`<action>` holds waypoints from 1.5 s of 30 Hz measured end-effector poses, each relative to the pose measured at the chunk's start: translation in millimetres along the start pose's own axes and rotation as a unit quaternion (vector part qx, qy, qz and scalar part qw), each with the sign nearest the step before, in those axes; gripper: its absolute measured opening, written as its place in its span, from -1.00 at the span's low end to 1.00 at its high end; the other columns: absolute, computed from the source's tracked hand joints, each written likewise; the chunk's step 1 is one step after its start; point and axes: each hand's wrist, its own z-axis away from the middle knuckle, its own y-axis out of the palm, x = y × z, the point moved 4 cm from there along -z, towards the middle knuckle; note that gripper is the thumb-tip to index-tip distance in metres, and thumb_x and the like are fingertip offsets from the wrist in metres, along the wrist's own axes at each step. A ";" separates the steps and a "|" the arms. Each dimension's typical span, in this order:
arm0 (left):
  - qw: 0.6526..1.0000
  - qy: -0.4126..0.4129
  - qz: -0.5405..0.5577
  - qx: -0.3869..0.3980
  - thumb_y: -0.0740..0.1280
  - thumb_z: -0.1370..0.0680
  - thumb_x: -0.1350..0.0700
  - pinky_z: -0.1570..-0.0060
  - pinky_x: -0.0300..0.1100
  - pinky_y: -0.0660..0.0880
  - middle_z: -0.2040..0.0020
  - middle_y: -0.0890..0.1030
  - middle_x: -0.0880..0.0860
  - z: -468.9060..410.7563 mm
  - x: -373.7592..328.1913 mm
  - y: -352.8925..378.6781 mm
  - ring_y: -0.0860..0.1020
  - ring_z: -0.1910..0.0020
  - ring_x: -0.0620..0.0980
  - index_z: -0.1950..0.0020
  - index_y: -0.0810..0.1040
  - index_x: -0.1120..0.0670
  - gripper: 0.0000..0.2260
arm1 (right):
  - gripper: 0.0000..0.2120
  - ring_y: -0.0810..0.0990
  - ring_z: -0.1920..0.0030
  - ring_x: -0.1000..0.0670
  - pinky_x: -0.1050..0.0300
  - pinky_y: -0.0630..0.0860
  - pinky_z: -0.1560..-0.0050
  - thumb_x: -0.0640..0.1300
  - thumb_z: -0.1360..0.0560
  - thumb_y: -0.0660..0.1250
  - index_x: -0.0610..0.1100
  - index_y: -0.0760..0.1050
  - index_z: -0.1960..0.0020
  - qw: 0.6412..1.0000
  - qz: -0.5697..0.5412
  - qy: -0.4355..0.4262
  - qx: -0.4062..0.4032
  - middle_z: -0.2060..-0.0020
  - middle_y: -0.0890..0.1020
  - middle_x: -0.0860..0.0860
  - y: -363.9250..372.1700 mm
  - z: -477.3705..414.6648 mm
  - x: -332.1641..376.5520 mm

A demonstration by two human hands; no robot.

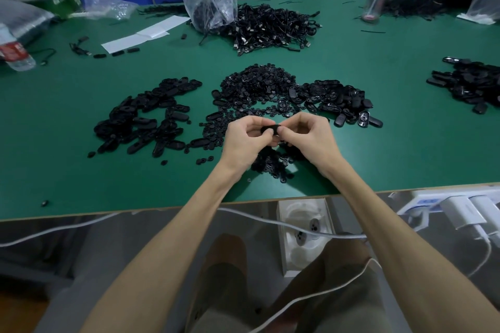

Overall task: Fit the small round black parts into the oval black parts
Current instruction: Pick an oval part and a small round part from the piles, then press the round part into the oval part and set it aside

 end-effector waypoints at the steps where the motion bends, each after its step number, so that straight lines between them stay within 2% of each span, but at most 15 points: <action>1: 1.000 0.001 0.012 0.001 0.42 -0.56 0.41 0.04 -0.08 0.69 0.11 0.73 0.19 -0.2 0.2 -0.4 0.75 0.16 0.10 -0.06 0.66 0.25 -0.87 | -0.93 0.65 0.24 -0.08 -0.02 0.57 0.13 -0.16 -0.48 0.54 -0.04 0.67 0.14 1.000 -0.008 0.000 0.001 0.25 0.73 -0.08 -0.9 0.1 0.4; 8: 0.999 0.033 -0.007 -0.006 0.45 -0.56 0.36 0.00 -0.05 0.69 0.09 0.75 0.15 -0.6 -3.4 0.9 0.75 0.11 0.07 -0.09 0.68 0.23 -0.87 | -0.93 0.63 0.29 0.12 0.25 0.56 0.22 -0.25 -0.50 0.52 -0.14 0.66 0.12 0.998 -0.059 -0.003 0.001 0.31 0.72 0.01 -4.2 2.2 5.5; 13: 0.988 0.097 -0.119 0.005 0.36 -0.66 0.20 -0.26 -0.10 0.58 -0.14 0.72 -0.03 -2.4 -19.9 2.0 0.66 -0.15 -0.14 -0.25 0.69 0.11 -0.81 | -0.96 0.59 0.26 0.09 0.25 0.55 0.23 -0.20 -0.52 0.52 -0.14 0.67 0.09 0.993 -0.101 0.023 -0.059 0.30 0.67 0.02 -11.6 1.6 9.6; 17: 0.984 0.124 -0.131 0.020 0.31 -0.69 0.23 -0.29 -0.15 0.56 -0.22 0.68 0.03 -6.0 -31.7 -1.5 0.65 -0.21 -0.12 -0.34 0.61 0.14 -0.76 | -0.91 0.56 0.26 0.10 0.25 0.52 0.23 -0.15 -0.54 0.50 -0.14 0.63 0.09 0.980 -0.143 0.068 -0.124 0.28 0.63 0.02 -27.6 -6.5 11.3; 19: 0.991 0.096 -0.089 0.017 0.29 -0.68 0.29 -0.23 -0.16 0.60 -0.17 0.70 0.08 -11.6 -33.2 -9.7 0.69 -0.14 -0.08 -0.30 0.62 0.20 -0.78 | -0.88 0.52 0.33 0.10 0.24 0.50 0.27 -0.15 -0.57 0.47 -0.15 0.59 0.11 0.970 -0.167 0.094 -0.148 0.34 0.59 0.04 -36.2 -12.3 11.7; 21: 1.000 0.010 0.021 0.003 0.27 -0.68 0.33 -0.16 -0.15 0.62 -0.12 0.72 0.13 -20.5 -28.8 -21.2 0.72 -0.08 -0.01 -0.25 0.64 0.23 -0.79 | -0.86 0.49 0.37 0.09 0.23 0.47 0.30 -0.15 -0.59 0.44 -0.15 0.56 0.12 0.960 -0.166 0.125 -0.188 0.36 0.56 0.03 -45.5 -18.0 9.0; 24: 0.957 -0.125 0.257 -0.056 0.24 -0.66 0.37 -0.02 -0.19 0.62 -0.05 0.70 0.14 -31.7 -20.5 -44.2 0.70 -0.01 0.01 -0.22 0.62 0.25 -0.79 | -0.89 0.51 0.36 0.10 0.24 0.49 0.30 -0.18 -0.61 0.41 -0.16 0.56 0.09 0.938 -0.173 0.167 -0.250 0.31 0.57 0.02 -58.1 -24.5 3.4; 26: 0.944 -0.144 0.280 -0.098 0.25 -0.64 0.40 0.06 -0.24 0.61 -0.02 0.70 0.12 -41.8 -16.7 -62.8 0.69 0.05 -0.03 -0.18 0.62 0.24 -0.79 | -0.91 0.53 0.36 0.11 0.27 0.50 0.30 -0.21 -0.62 0.38 -0.18 0.56 0.06 0.928 -0.178 0.179 -0.275 0.29 0.59 0.01 -65.9 -28.5 1.3; 28: 0.971 -0.127 0.159 -0.128 0.25 -0.63 0.43 0.07 -0.24 0.62 -0.05 0.70 0.13 -52.7 -14.3 -81.4 0.70 0.04 -0.02 -0.15 0.63 0.21 -0.77 | -0.95 0.54 0.42 0.13 0.30 0.50 0.36 -0.26 -0.63 0.34 -0.24 0.57 -0.03 0.917 -0.186 0.186 -0.300 0.28 0.60 -0.01 -74.3 -30.6 -1.6; 30: 0.982 -0.087 -0.051 -0.161 0.21 -0.62 0.48 -0.01 -0.20 0.63 -0.07 0.68 0.12 -64.2 -12.9 -101.6 0.68 -0.04 0.05 -0.12 0.63 0.18 -0.71 | -0.86 0.56 0.45 0.13 0.31 0.52 0.35 -0.29 -0.64 0.29 -0.31 0.56 -0.15 0.901 -0.204 0.201 -0.326 0.27 0.62 -0.02 -81.6 -30.0 -5.1; 34: 0.911 -0.070 -0.385 -0.131 0.20 -0.60 0.51 -0.40 -0.04 0.46 -0.33 0.57 0.18 -87.2 -2.9 -134.7 0.54 -0.33 0.11 -0.32 0.58 0.21 -0.61 | -0.53 0.70 0.17 0.07 0.22 0.67 0.10 -0.31 -0.66 0.27 -0.35 0.25 -0.53 0.895 -0.242 0.204 -0.315 0.05 0.61 -0.08 -84.9 -23.4 -8.3; 36: 0.861 -0.085 -0.494 -0.081 0.25 -0.62 0.46 -0.39 0.09 0.47 -0.34 0.56 0.26 -95.1 5.3 -144.7 0.52 -0.34 0.22 -0.25 0.59 0.25 -0.72 | -0.43 0.69 0.11 0.04 0.16 0.68 0.00 -0.31 -0.66 0.27 -0.32 0.13 -0.60 0.908 -0.224 0.193 -0.297 0.04 0.59 -0.06 -85.3 -18.8 -7.4; 39: 0.798 -0.065 -0.597 -0.050 0.30 -0.67 0.29 -0.21 0.17 0.54 -0.12 0.64 0.28 -97.6 6.0 -148.9 0.57 -0.17 0.29 -0.05 0.64 0.30 -0.87 | -0.45 0.67 0.05 0.02 0.14 0.66 -0.02 -0.29 -0.64 0.29 -0.28 0.21 -0.57 0.931 -0.156 0.178 -0.279 0.00 0.58 -0.04 -86.0 -11.6 -6.4; 42: 0.775 -0.040 -0.628 -0.049 0.36 -0.68 0.21 -0.15 0.16 0.56 0.00 0.67 0.25 -99.2 3.4 -146.0 0.60 -0.08 0.26 0.02 0.66 0.30 -0.82 | -0.55 0.66 0.03 -0.03 0.06 0.66 -0.06 -0.26 -0.64 0.31 -0.22 0.32 -0.50 0.955 -0.077 0.159 -0.238 -0.06 0.61 -0.06 -81.4 -3.5 -2.1; 45: 0.762 -0.027 -0.643 -0.067 0.39 -0.66 0.15 -0.22 0.13 0.49 -0.07 0.65 0.23 -98.4 2.8 -142.6 0.55 -0.15 0.25 -0.08 0.65 0.27 -0.83 | -0.63 0.63 -0.03 0.01 0.08 0.61 -0.14 -0.22 -0.63 0.34 -0.20 0.44 -0.41 0.979 0.041 0.105 -0.170 -0.13 0.62 -0.06 -66.4 2.2 9.9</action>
